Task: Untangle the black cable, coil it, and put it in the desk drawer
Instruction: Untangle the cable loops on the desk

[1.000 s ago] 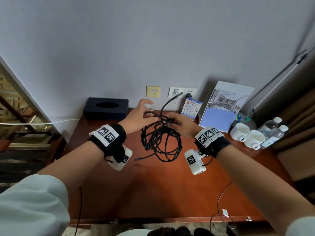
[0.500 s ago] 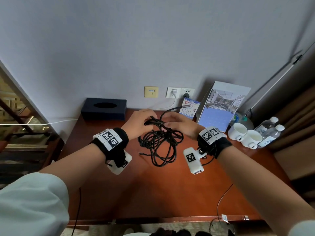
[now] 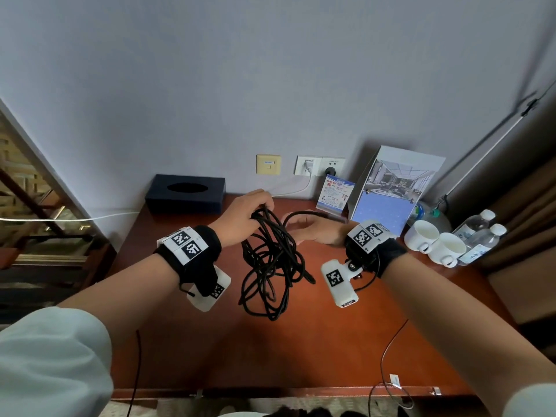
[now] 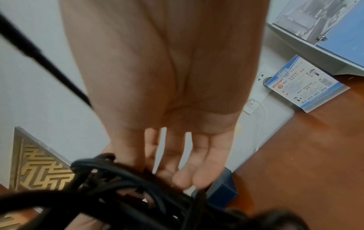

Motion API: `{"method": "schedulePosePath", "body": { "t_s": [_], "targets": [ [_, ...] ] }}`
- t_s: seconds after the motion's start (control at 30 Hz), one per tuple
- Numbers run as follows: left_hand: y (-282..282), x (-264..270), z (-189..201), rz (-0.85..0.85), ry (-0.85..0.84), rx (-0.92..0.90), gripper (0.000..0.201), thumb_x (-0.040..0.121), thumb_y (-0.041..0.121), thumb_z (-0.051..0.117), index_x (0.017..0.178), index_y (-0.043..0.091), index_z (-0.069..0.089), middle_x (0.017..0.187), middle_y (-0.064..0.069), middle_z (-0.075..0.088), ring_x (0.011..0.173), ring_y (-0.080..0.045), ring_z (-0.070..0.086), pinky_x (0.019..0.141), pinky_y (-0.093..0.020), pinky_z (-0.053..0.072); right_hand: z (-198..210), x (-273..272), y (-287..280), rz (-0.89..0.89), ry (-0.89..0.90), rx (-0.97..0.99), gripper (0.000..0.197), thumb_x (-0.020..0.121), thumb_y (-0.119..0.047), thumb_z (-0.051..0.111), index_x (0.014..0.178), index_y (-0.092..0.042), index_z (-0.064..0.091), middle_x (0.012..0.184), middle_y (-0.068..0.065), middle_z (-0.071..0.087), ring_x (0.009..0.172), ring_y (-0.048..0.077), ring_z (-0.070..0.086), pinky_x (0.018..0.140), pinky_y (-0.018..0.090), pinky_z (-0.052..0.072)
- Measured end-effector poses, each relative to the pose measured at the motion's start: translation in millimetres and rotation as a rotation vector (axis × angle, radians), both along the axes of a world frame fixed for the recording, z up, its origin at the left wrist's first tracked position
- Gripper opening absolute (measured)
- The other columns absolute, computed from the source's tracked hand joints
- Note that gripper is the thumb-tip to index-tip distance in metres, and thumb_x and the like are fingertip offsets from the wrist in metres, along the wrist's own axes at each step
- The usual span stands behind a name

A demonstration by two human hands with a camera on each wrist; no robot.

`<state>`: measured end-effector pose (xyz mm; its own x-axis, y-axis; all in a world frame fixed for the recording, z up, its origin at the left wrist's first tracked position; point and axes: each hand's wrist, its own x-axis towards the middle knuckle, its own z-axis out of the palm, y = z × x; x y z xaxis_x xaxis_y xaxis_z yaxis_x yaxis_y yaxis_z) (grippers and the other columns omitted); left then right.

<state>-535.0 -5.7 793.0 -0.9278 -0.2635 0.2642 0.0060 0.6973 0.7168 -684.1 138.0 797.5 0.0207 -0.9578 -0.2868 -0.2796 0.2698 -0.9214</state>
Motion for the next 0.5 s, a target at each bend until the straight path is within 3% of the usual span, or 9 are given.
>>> {"method": "schedulePosePath", "body": {
  "t_s": [0.1,0.2,0.3,0.4,0.5],
  "targets": [
    [-2,1,3,0.027,-0.007,0.053,0.032,0.073,-0.019,0.05,0.081,0.011,0.053,0.088,-0.013,0.055,0.08,-0.024,0.051,0.071,-0.023,0.038,0,1,-2,-0.156,-0.021,-0.084,0.007,0.095,-0.003,0.054,0.097,-0.01,0.055,0.08,-0.002,0.064,0.067,0.007,0.062,0.068,0.024,0.052],
    [-6,3,3,0.071,0.007,0.121,0.025,0.076,-0.017,0.053,0.079,0.008,0.053,0.088,-0.016,0.053,0.082,-0.027,0.052,0.074,-0.026,0.039,1,-9,1,-0.406,-0.084,-0.13,0.012,0.097,-0.006,0.05,0.087,-0.011,0.053,0.07,0.0,0.065,0.057,0.008,0.06,0.06,0.021,0.055],
    [-16,6,-3,0.13,0.041,0.261,0.031,0.078,-0.012,0.062,0.073,0.017,0.052,0.084,-0.011,0.053,0.076,-0.022,0.05,0.075,-0.029,0.041,-3,-23,5,-0.663,-0.184,-0.09,0.014,0.098,-0.013,0.052,0.087,-0.006,0.057,0.077,0.01,0.063,0.062,0.016,0.064,0.059,0.024,0.057],
    [-23,7,-9,0.156,0.051,0.388,0.032,0.079,-0.009,0.066,0.072,0.018,0.051,0.079,-0.007,0.055,0.073,-0.016,0.048,0.07,-0.029,0.041,-7,-30,8,-0.739,-0.293,-0.067,0.016,0.097,-0.015,0.054,0.09,-0.002,0.058,0.074,0.009,0.065,0.066,0.017,0.07,0.061,0.025,0.057],
    [-22,7,-10,0.126,0.04,0.45,0.039,0.078,-0.011,0.067,0.069,0.023,0.051,0.073,0.0,0.054,0.07,-0.013,0.048,0.067,-0.026,0.042,-6,-29,9,-0.733,-0.273,-0.074,0.012,0.096,-0.015,0.056,0.088,-0.005,0.057,0.07,0.007,0.065,0.062,0.016,0.07,0.06,0.026,0.057]
  ]
}}
